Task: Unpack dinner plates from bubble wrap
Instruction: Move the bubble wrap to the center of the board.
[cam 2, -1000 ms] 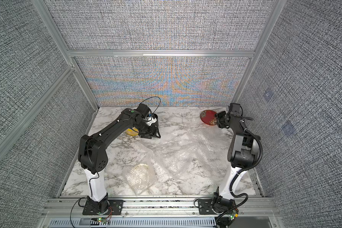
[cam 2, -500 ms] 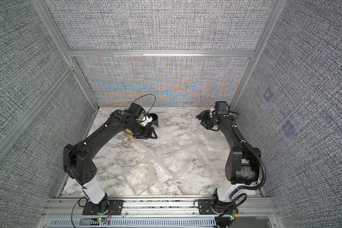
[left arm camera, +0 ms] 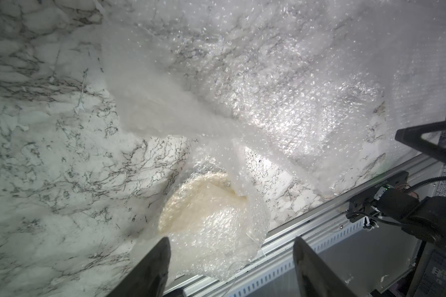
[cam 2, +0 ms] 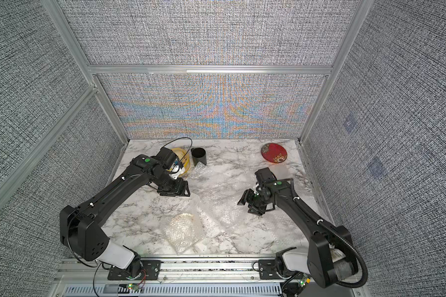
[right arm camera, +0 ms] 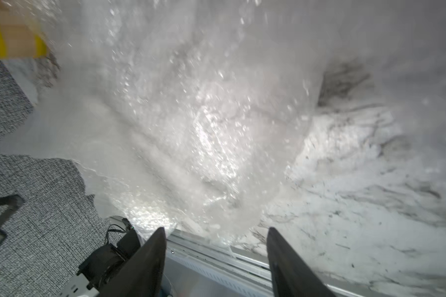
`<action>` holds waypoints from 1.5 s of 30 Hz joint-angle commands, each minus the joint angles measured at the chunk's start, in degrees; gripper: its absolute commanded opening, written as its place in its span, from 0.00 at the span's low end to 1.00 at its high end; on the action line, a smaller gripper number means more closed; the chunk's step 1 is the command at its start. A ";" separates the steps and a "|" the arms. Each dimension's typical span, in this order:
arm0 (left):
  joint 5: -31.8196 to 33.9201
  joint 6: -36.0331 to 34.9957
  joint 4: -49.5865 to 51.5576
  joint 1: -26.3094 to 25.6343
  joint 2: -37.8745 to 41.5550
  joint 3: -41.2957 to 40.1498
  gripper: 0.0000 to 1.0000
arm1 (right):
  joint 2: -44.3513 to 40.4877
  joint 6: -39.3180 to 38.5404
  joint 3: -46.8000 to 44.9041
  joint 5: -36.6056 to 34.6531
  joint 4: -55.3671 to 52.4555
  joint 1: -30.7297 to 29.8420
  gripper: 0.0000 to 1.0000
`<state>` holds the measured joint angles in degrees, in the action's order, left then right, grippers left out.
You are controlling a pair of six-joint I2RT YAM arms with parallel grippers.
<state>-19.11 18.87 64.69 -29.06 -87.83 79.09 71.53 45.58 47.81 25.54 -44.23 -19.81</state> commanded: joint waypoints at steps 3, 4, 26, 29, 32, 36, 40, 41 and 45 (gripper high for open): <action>-2.72 -0.62 -1.19 0.40 -0.34 -1.45 0.75 | -2.80 6.58 -6.36 -1.98 4.99 -2.69 0.65; -3.33 -0.57 -1.56 0.38 -0.42 -1.73 0.75 | -2.68 7.03 -7.23 -2.28 6.47 -3.09 0.65; -1.57 -1.87 0.03 2.24 3.48 -3.10 0.75 | 10.38 0.69 9.56 -17.42 9.23 -3.98 0.03; -1.80 -1.67 -0.47 2.56 3.16 -3.00 0.75 | 9.30 -2.37 14.51 -20.09 5.66 -3.00 0.00; -2.13 -1.39 -0.70 2.69 2.66 -2.72 0.75 | 9.98 -4.77 17.31 -18.68 3.77 -0.02 0.00; -2.21 -1.38 -0.53 2.81 2.23 -2.15 0.75 | 11.75 -8.41 20.72 -17.74 1.44 4.72 0.00; -2.02 -1.56 -0.01 2.86 2.05 -1.85 0.75 | 15.58 -11.78 23.87 -16.32 1.97 10.51 0.00; -2.05 -1.44 0.00 2.87 2.12 -1.92 0.75 | 17.28 -12.25 24.98 -15.53 2.26 11.90 0.00; -2.38 -0.80 0.40 2.82 2.07 -2.23 0.75 | 24.22 -14.57 30.85 -15.06 3.66 14.36 0.06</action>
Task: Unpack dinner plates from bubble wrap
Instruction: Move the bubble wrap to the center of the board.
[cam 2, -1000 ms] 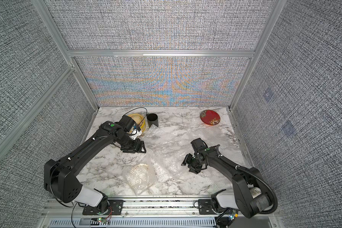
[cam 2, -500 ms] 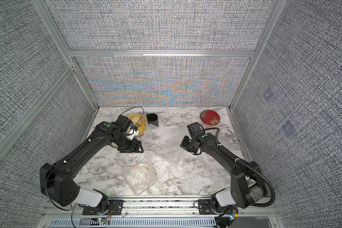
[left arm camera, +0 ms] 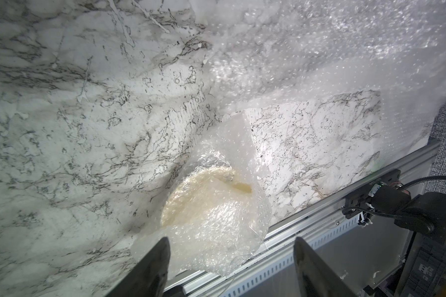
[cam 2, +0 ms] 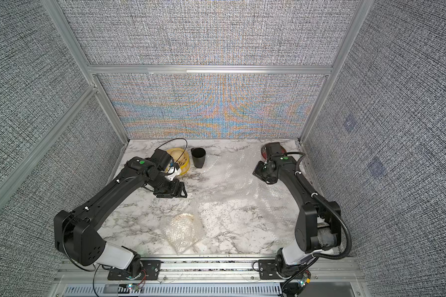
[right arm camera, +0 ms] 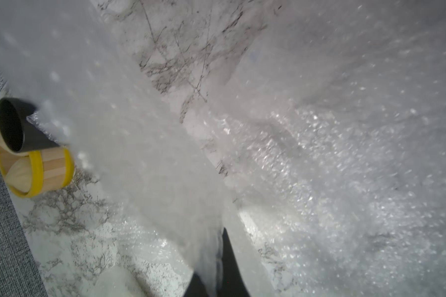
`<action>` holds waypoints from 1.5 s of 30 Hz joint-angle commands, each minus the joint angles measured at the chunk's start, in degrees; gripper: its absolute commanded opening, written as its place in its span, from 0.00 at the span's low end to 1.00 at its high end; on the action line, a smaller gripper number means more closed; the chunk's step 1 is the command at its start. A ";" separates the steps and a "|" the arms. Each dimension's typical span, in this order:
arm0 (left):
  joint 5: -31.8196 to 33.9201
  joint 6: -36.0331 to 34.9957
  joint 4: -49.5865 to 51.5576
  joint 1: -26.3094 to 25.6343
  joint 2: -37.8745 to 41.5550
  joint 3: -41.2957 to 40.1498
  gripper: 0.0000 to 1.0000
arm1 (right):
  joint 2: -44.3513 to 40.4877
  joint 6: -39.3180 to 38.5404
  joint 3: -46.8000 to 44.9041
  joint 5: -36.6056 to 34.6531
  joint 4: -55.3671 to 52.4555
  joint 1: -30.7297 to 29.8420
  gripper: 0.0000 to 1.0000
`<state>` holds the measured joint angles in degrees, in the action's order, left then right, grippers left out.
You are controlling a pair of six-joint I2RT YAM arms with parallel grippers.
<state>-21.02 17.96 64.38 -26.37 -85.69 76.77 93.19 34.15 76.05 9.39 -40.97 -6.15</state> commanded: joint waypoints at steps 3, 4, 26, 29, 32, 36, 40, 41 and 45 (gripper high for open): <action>-0.35 0.76 1.06 0.11 0.26 0.01 0.75 | 6.86 -3.09 7.83 -0.84 -1.64 2.31 0.29; -0.10 1.06 1.47 0.16 0.36 0.04 0.75 | 7.38 -2.91 9.75 -2.49 -3.04 2.67 0.37; 2.04 11.37 -1.98 0.52 10.78 -15.33 0.77 | -11.65 1.94 -8.50 19.93 -1.68 -21.45 0.63; 2.40 14.56 -2.32 0.52 13.77 -17.99 0.77 | -7.97 2.33 -11.49 23.70 3.17 -26.42 0.63; 1.73 18.62 -3.14 0.51 15.61 -21.35 0.78 | -3.48 1.57 -12.77 27.41 7.70 -29.83 0.62; -0.52 26.29 -5.91 0.53 19.29 -26.57 0.78 | 2.19 0.74 -11.69 32.34 11.10 -33.01 0.61; 0.44 30.60 -6.55 0.51 22.58 -30.64 0.78 | 5.55 0.29 -12.17 36.11 14.56 -34.91 0.61; 0.60 31.69 -6.71 0.46 23.22 -31.90 0.78 | 5.98 0.00 -12.83 36.77 15.94 -35.20 0.61; 0.82 36.49 -10.14 0.53 27.27 -36.91 0.78 | 7.65 -0.44 -15.25 39.03 19.71 -35.23 0.61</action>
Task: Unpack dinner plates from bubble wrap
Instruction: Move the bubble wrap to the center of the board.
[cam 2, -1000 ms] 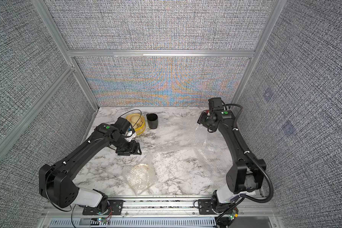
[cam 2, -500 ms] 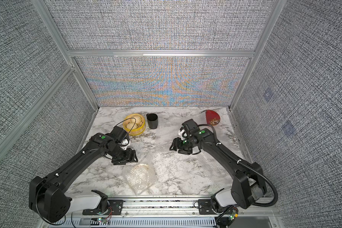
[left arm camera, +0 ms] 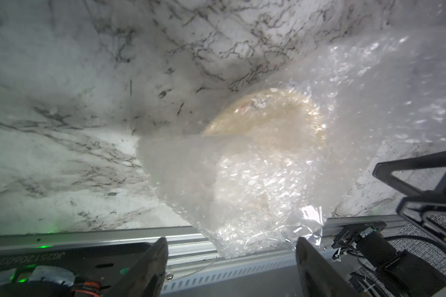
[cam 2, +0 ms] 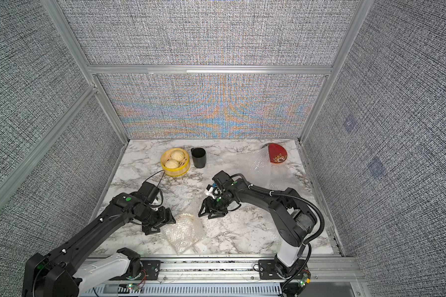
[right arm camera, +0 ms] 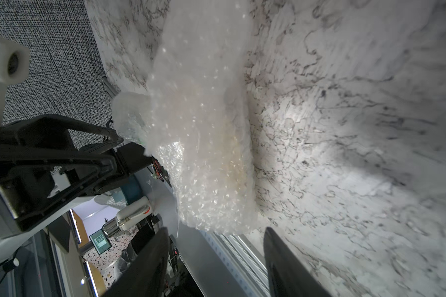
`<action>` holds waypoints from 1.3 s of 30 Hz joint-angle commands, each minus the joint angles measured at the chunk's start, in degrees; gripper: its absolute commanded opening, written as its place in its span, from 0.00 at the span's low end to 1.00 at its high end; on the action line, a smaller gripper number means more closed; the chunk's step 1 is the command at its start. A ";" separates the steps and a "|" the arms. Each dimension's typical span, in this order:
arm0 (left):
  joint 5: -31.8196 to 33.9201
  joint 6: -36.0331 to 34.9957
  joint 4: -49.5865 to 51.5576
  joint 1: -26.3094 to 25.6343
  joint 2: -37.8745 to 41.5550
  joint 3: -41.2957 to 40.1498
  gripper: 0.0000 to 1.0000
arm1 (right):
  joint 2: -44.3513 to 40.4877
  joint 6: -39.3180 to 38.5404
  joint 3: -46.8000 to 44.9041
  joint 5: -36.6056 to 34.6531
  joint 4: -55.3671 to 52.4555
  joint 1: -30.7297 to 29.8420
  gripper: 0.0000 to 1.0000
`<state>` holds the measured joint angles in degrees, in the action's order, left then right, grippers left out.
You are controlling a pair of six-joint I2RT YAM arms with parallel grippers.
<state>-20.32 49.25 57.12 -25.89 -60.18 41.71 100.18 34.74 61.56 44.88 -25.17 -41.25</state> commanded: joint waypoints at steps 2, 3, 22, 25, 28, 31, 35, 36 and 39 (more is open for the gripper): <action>-0.55 7.59 -5.36 0.04 3.31 -4.07 0.78 | 1.10 -1.22 -1.46 4.02 4.07 -0.17 0.61; -1.21 8.64 -6.80 -0.10 3.86 -5.33 0.78 | 1.08 -1.19 -1.87 4.15 4.19 -0.16 0.61; -2.90 19.75 -34.98 -10.85 -9.05 -8.85 0.78 | -9.77 -2.83 -12.02 0.89 -0.14 2.52 0.60; -3.08 19.92 -37.83 -13.47 -15.02 -5.26 0.78 | -14.48 -2.67 -13.82 -1.62 -2.46 3.18 0.60; -3.96 17.42 -36.59 -15.05 -20.51 1.22 0.78 | -21.62 -4.81 -12.99 -9.41 -10.02 2.53 0.59; -1.51 13.42 -28.92 -15.07 -20.17 6.65 0.78 | -28.52 -9.63 -9.18 -21.62 -19.99 -1.04 0.59; 1.37 9.84 -19.09 -14.90 -16.55 10.53 0.78 | -36.17 -15.43 -8.86 -33.93 -23.02 -8.86 0.59; 1.51 9.65 -17.87 -14.92 -15.53 10.51 0.78 | -37.84 -17.10 -9.91 -35.61 -21.88 -10.92 0.59; 1.84 11.12 -16.72 -14.98 -11.87 8.40 0.78 | -41.37 -21.94 -13.11 -40.88 -17.70 -16.76 0.59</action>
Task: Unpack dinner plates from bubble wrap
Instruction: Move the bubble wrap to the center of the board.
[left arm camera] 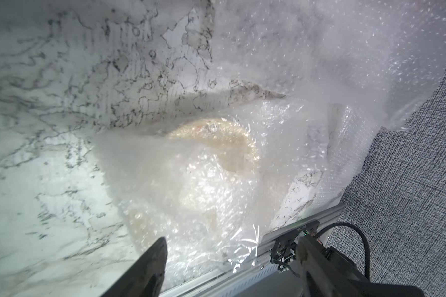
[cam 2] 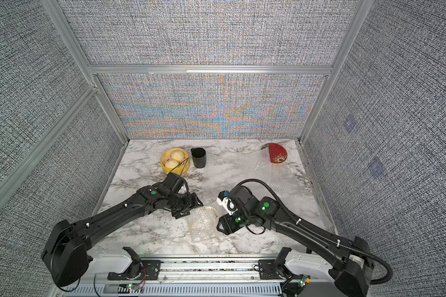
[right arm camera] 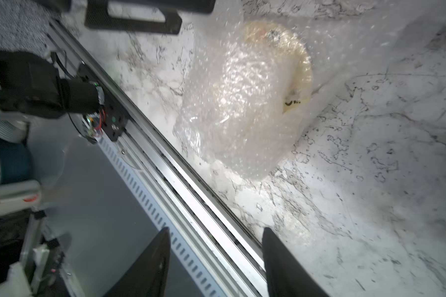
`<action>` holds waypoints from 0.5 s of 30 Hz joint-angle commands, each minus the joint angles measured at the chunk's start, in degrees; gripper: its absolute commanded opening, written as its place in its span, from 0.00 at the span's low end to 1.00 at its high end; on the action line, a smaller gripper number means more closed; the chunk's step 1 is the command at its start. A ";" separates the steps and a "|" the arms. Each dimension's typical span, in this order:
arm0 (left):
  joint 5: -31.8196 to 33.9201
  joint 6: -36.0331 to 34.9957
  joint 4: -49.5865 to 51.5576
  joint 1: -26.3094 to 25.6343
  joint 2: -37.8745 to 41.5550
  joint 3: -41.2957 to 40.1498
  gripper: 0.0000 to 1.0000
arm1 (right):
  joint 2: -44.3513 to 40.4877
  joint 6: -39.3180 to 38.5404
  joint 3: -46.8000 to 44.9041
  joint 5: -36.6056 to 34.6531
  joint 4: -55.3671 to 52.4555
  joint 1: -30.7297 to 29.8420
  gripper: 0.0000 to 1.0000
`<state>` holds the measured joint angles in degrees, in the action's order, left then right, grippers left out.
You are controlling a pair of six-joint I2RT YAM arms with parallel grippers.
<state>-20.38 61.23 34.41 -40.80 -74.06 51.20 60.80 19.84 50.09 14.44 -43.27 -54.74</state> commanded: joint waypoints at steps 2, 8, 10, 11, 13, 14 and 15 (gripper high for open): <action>2.08 0.53 5.76 -0.07 4.20 -3.45 0.78 | -2.03 -10.02 -2.34 -14.04 2.24 -6.64 0.58; 1.03 4.47 2.63 -0.07 9.20 -10.86 0.78 | 5.71 -17.37 -0.20 -24.73 6.18 -14.82 0.57; 0.79 5.12 1.57 -0.07 9.88 -12.27 0.78 | 8.55 -19.16 0.97 -25.97 7.88 -16.10 0.57; 0.79 5.33 1.33 -0.07 9.92 -12.69 0.78 | 10.02 -19.89 1.65 -26.20 8.48 -16.50 0.56; 0.57 5.31 0.63 -0.07 9.45 -13.17 0.78 | 12.18 -21.02 2.52 -26.48 9.69 -17.14 0.55; 0.40 5.47 0.07 -0.07 8.97 -13.33 0.78 | 13.23 -21.40 2.65 -26.24 10.27 -17.24 0.55; 0.30 5.44 -0.50 -0.11 8.46 -13.41 0.78 | 14.28 -21.63 3.01 -26.15 10.68 -17.33 0.54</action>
<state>-19.70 66.00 36.53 -40.84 -64.90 38.02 73.36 1.19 52.34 -9.34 -35.29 -71.70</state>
